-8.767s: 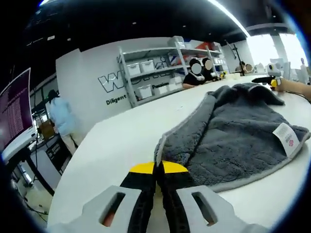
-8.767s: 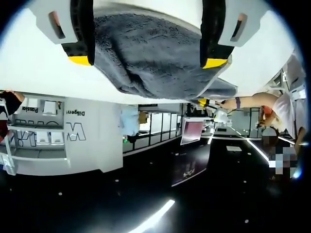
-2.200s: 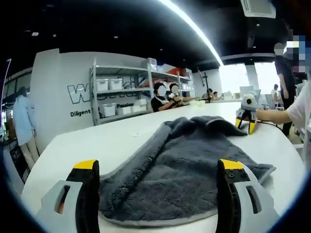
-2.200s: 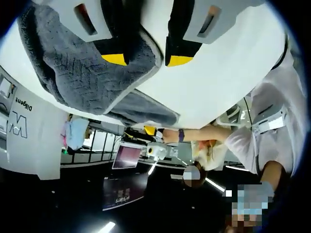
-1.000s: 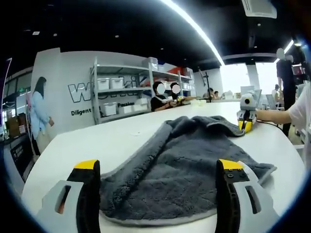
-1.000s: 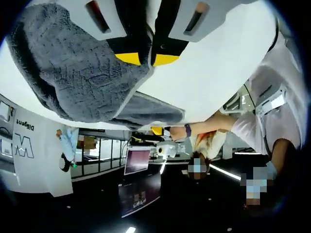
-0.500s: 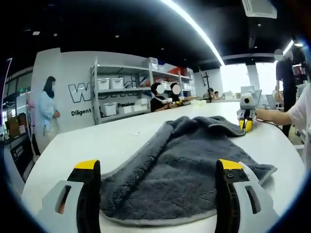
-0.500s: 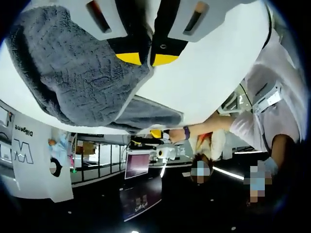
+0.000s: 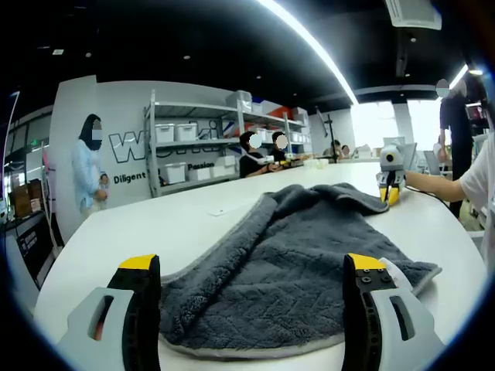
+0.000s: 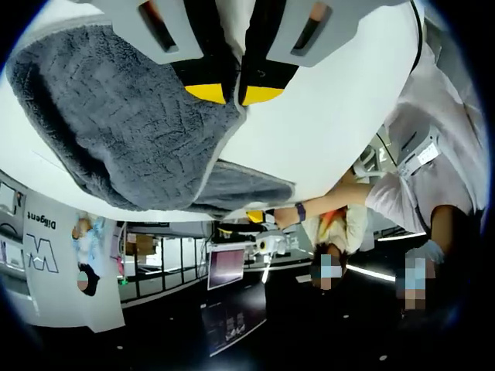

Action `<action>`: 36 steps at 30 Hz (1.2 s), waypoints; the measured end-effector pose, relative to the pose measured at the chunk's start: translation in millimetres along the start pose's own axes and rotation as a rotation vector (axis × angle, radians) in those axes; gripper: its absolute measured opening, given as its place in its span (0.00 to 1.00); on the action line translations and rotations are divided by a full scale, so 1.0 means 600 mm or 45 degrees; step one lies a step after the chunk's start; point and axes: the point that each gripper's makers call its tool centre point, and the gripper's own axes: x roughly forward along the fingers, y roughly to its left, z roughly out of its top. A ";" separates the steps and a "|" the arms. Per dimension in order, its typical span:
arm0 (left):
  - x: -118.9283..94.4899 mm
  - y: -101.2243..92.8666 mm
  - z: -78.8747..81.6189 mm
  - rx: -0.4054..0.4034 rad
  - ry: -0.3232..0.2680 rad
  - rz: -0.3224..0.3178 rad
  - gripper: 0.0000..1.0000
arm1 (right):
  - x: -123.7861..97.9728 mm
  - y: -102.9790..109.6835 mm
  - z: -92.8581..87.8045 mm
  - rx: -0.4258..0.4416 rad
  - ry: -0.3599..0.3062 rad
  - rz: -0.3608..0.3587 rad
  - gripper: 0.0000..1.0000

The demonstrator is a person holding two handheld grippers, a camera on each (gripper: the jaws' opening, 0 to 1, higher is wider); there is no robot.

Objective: Fold the towel on the table until its edges align and the towel forms a compact rectangular stack.

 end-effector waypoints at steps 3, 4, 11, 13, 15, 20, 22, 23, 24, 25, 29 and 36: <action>0.000 -0.001 0.000 0.001 -0.001 -0.001 0.97 | -0.005 -0.002 -0.002 0.010 0.001 -0.009 0.02; 0.000 -0.001 0.000 0.000 -0.002 -0.001 0.97 | -0.007 -0.001 -0.002 0.012 0.002 -0.012 0.02; -0.001 -0.002 -0.002 0.001 -0.001 -0.001 0.96 | -0.018 0.002 -0.006 0.024 0.006 -0.019 0.02; -0.001 -0.004 -0.001 0.004 -0.003 -0.001 0.96 | -0.019 0.003 -0.009 0.033 0.008 -0.023 0.02; -0.001 -0.005 0.000 0.004 -0.007 -0.003 0.96 | -0.023 -0.001 -0.012 0.046 0.010 -0.026 0.02; -0.002 -0.006 -0.001 0.005 -0.006 -0.002 0.96 | -0.029 -0.005 -0.016 0.067 0.014 -0.026 0.02; -0.002 -0.008 0.000 0.004 -0.007 -0.004 0.96 | -0.031 -0.006 -0.017 0.073 0.016 -0.026 0.02; -0.002 -0.007 0.000 0.004 -0.007 -0.004 0.96 | -0.033 -0.006 -0.018 0.074 0.016 -0.027 0.02; -0.002 -0.007 0.000 0.004 -0.008 -0.003 0.96 | -0.033 -0.006 -0.018 0.076 0.015 -0.026 0.02; -0.002 -0.007 0.000 0.004 -0.006 -0.002 0.96 | -0.034 -0.006 -0.019 0.080 0.014 -0.025 0.02; -0.003 -0.010 0.002 0.007 -0.010 -0.004 0.96 | -0.039 -0.010 -0.020 0.091 0.018 -0.028 0.02; -0.004 -0.010 0.005 0.006 -0.016 -0.002 0.95 | -0.045 -0.016 -0.023 0.107 0.022 -0.039 0.02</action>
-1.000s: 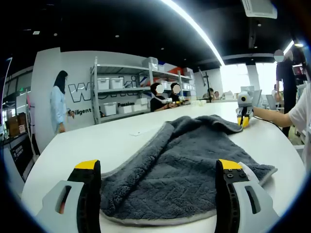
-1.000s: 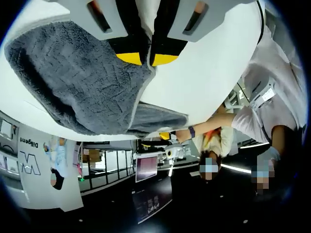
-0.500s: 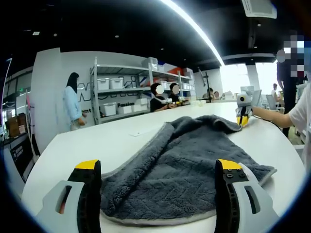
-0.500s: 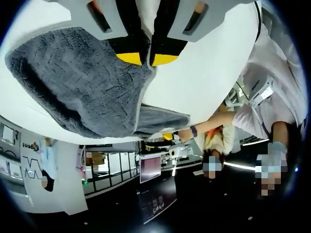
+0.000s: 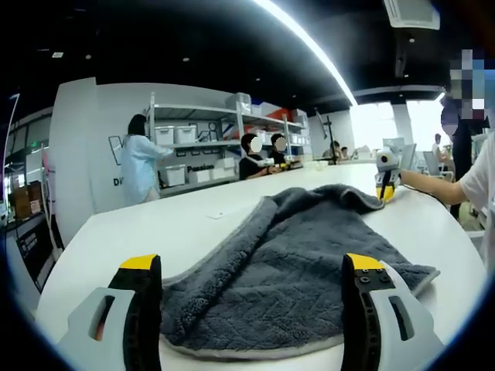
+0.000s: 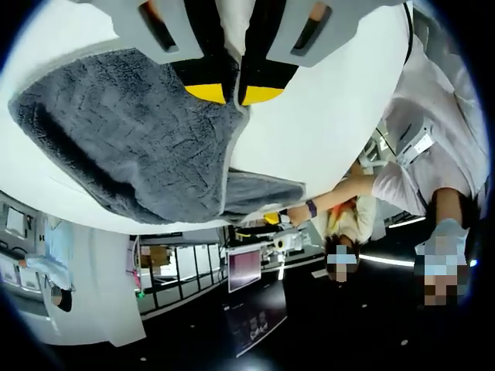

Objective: Fold the towel on the table until its edges align and the towel forms a compact rectangular stack.

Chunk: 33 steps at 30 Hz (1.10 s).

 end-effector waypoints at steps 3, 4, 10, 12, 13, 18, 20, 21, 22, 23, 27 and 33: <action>0.000 0.000 0.000 -0.001 -0.001 -0.002 0.95 | -0.005 -0.004 -0.002 0.007 -0.001 -0.015 0.02; 0.000 0.000 0.001 0.000 -0.002 -0.004 0.95 | -0.008 -0.008 -0.002 0.011 -0.001 -0.020 0.02; 0.000 0.002 0.001 -0.001 -0.001 -0.001 0.95 | -0.023 -0.024 -0.005 0.038 -0.011 -0.062 0.02; -0.001 0.002 0.001 0.003 -0.001 -0.001 0.95 | -0.027 -0.031 -0.005 0.045 -0.010 -0.078 0.02; -0.002 0.003 0.002 0.001 -0.003 0.001 0.95 | -0.028 -0.033 -0.006 0.047 -0.012 -0.083 0.02; -0.004 0.008 0.004 -0.011 -0.011 0.012 0.95 | -0.029 -0.034 -0.007 0.054 -0.012 -0.103 0.02; -0.004 0.007 0.005 -0.009 -0.014 0.010 0.95 | -0.029 -0.032 -0.009 0.056 -0.011 -0.109 0.02; -0.003 0.006 0.005 -0.007 -0.013 0.008 0.95 | -0.030 -0.033 -0.009 0.057 -0.011 -0.112 0.02; -0.003 0.006 0.004 -0.006 -0.012 0.008 0.95 | -0.032 -0.037 -0.009 0.058 -0.011 -0.116 0.02; -0.003 0.007 0.004 -0.006 -0.012 0.008 0.95 | -0.034 -0.038 -0.009 0.059 -0.010 -0.120 0.02; -0.003 0.009 0.003 -0.006 -0.006 0.012 0.95 | -0.040 -0.044 -0.010 0.064 -0.011 -0.135 0.02; -0.002 0.011 0.003 -0.010 -0.008 0.012 0.95 | -0.052 -0.055 -0.012 0.077 -0.020 -0.185 0.02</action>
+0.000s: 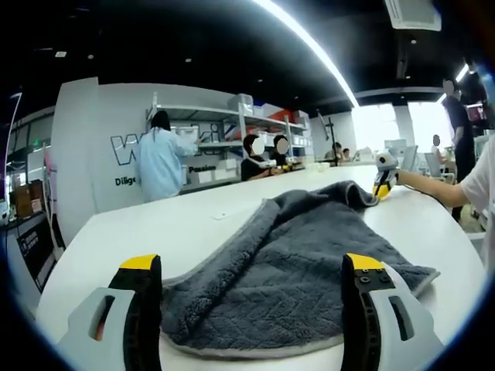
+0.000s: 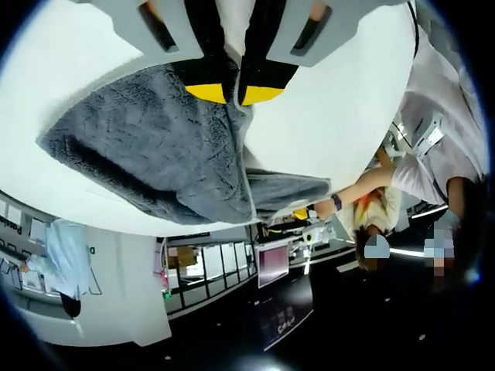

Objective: Fold the towel on the table until its edges align and the towel forms a compact rectangular stack.

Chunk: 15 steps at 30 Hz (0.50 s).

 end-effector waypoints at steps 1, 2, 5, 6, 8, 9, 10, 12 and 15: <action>0.000 0.001 0.000 0.001 0.002 0.000 0.95 | -0.003 -0.006 0.000 0.006 -0.002 -0.006 0.02; 0.000 -0.002 -0.001 0.003 0.002 0.000 0.95 | -0.005 -0.008 0.000 0.012 -0.004 -0.011 0.02; -0.001 -0.002 0.000 0.005 0.000 0.000 0.95 | -0.008 -0.012 -0.001 0.019 -0.007 -0.033 0.02; -0.001 -0.001 0.000 0.003 0.000 0.001 0.95 | -0.009 -0.014 -0.001 0.021 -0.007 -0.042 0.02; -0.001 -0.001 -0.001 0.003 0.003 0.002 0.95 | -0.012 -0.019 -0.001 0.025 -0.009 -0.060 0.02; -0.001 -0.001 -0.002 0.004 0.006 0.002 0.95 | -0.016 -0.025 0.000 0.028 -0.012 -0.070 0.02; -0.001 -0.002 -0.002 0.006 0.005 0.001 0.95 | -0.017 -0.027 -0.001 0.031 -0.012 -0.076 0.02; -0.001 -0.001 -0.003 0.006 0.006 0.002 0.95 | -0.019 -0.029 -0.002 0.034 -0.014 -0.093 0.02; -0.002 0.001 -0.004 0.001 0.009 0.006 0.95 | -0.025 -0.037 -0.001 0.047 -0.027 -0.110 0.02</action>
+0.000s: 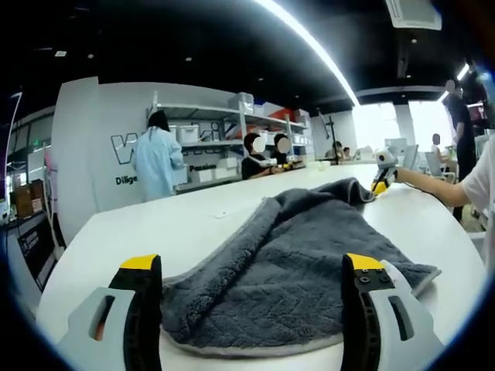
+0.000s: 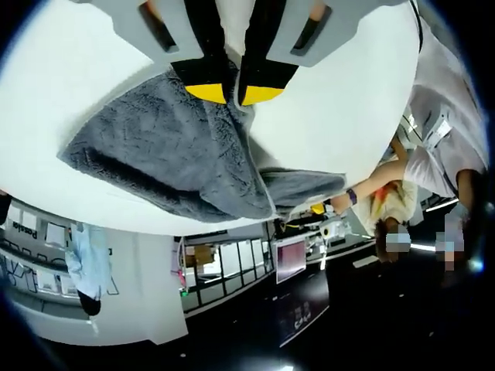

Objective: Fold the towel on the table until its edges align and the towel forms a compact rectangular stack.

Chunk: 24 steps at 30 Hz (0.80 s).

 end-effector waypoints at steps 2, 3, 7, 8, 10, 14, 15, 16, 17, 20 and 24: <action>0.000 0.000 -0.002 -0.001 0.006 0.002 0.95 | -0.002 -0.005 0.000 0.014 -0.007 -0.006 0.02; 0.000 0.000 -0.002 0.000 0.008 0.001 0.95 | -0.003 -0.008 0.000 0.017 -0.009 -0.013 0.02; -0.001 -0.002 0.000 -0.002 -0.001 -0.002 0.95 | -0.010 -0.019 0.001 0.030 -0.014 -0.031 0.02; -0.001 -0.002 0.000 0.001 0.000 0.000 0.95 | -0.012 -0.024 0.002 0.032 -0.016 -0.037 0.02; -0.001 -0.003 0.000 -0.001 -0.001 0.001 0.95 | -0.015 -0.027 0.002 0.040 -0.023 -0.048 0.02; 0.001 -0.006 -0.002 -0.003 0.001 -0.003 0.95 | -0.022 -0.040 0.002 0.066 -0.036 -0.074 0.02; 0.002 -0.006 -0.002 -0.002 0.004 -0.003 0.95 | -0.023 -0.043 0.002 0.072 -0.039 -0.083 0.02; 0.002 -0.006 -0.003 -0.001 0.007 -0.005 0.95 | -0.024 -0.045 0.002 0.077 -0.041 -0.092 0.02; 0.002 -0.007 -0.004 -0.001 0.008 -0.005 0.95 | -0.026 -0.048 0.002 0.083 -0.044 -0.104 0.02; 0.002 -0.004 -0.004 -0.003 0.009 -0.005 0.95 | -0.032 -0.060 0.002 0.105 -0.057 -0.149 0.02; 0.002 0.000 -0.006 -0.004 0.015 0.001 0.94 | -0.038 -0.071 0.001 0.125 -0.066 -0.205 0.02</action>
